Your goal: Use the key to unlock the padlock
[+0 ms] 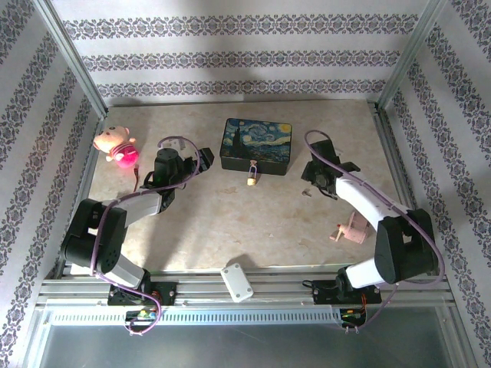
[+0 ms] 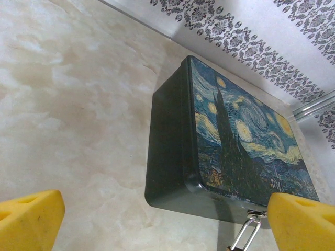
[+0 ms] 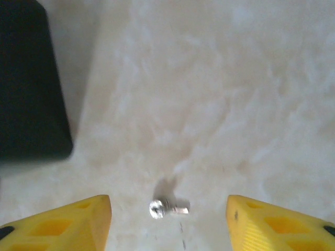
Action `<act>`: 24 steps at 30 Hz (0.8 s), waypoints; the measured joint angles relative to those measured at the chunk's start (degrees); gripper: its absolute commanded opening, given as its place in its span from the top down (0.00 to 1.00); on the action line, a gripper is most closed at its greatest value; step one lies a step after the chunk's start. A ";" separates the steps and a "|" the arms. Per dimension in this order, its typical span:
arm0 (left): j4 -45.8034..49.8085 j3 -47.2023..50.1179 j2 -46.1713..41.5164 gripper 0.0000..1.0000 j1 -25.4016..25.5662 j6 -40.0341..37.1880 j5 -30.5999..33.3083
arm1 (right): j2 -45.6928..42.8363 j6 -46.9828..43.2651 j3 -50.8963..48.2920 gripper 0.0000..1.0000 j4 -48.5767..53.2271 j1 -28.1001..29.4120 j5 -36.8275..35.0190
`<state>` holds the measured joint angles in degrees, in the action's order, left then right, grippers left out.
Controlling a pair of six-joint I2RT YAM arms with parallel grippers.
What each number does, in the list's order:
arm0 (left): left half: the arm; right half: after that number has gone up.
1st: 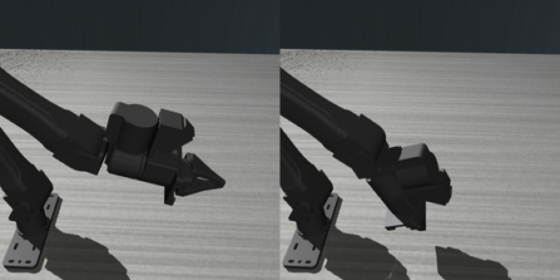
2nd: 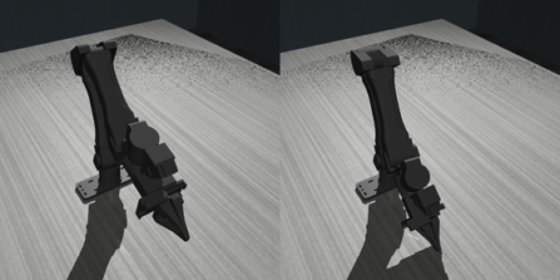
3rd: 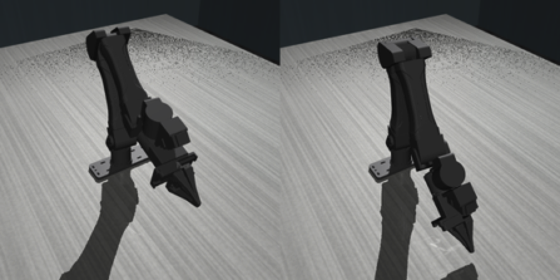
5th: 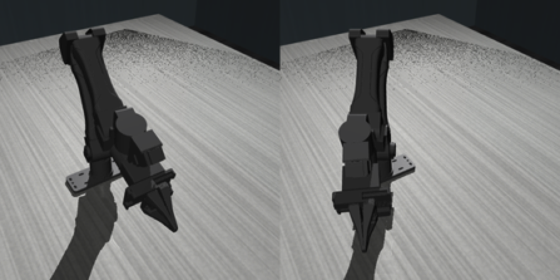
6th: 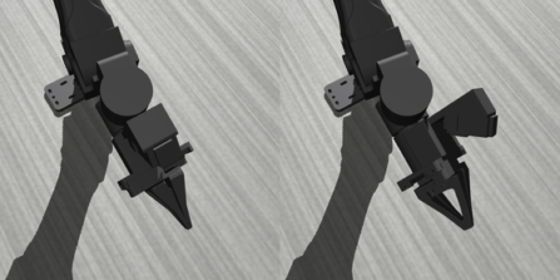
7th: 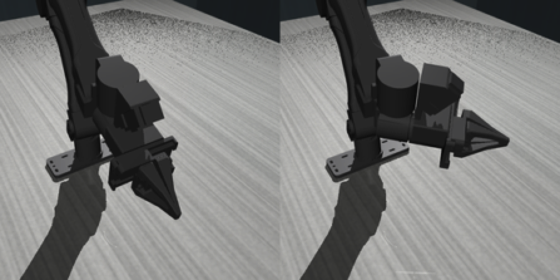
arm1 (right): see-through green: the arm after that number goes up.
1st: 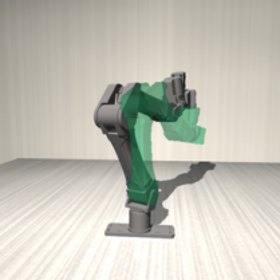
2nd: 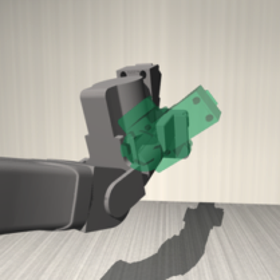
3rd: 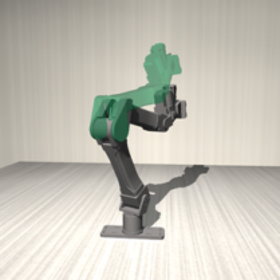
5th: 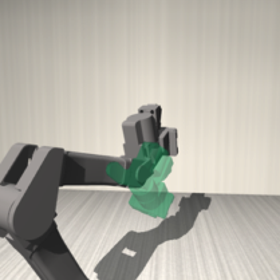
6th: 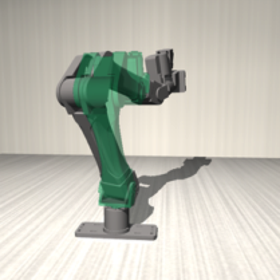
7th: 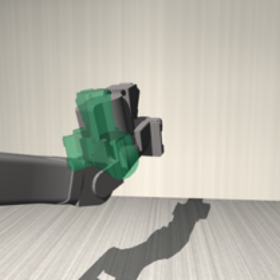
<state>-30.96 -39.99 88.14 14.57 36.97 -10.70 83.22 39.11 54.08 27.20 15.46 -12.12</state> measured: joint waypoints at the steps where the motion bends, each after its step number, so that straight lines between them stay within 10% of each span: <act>1: 0.00 -0.02 0.02 0.01 0.00 0.00 0.00 | 0.55 0.20 0.00 0.44 1.38 0.72 -0.09; 24: 0.61 -0.09 -0.07 0.01 0.00 -0.02 0.46 | 17.49 1.49 4.22 0.50 2.86 4.55 1.05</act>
<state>-30.35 -40.07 88.07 14.57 36.95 -10.24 100.71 40.60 58.30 30.06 20.01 -11.07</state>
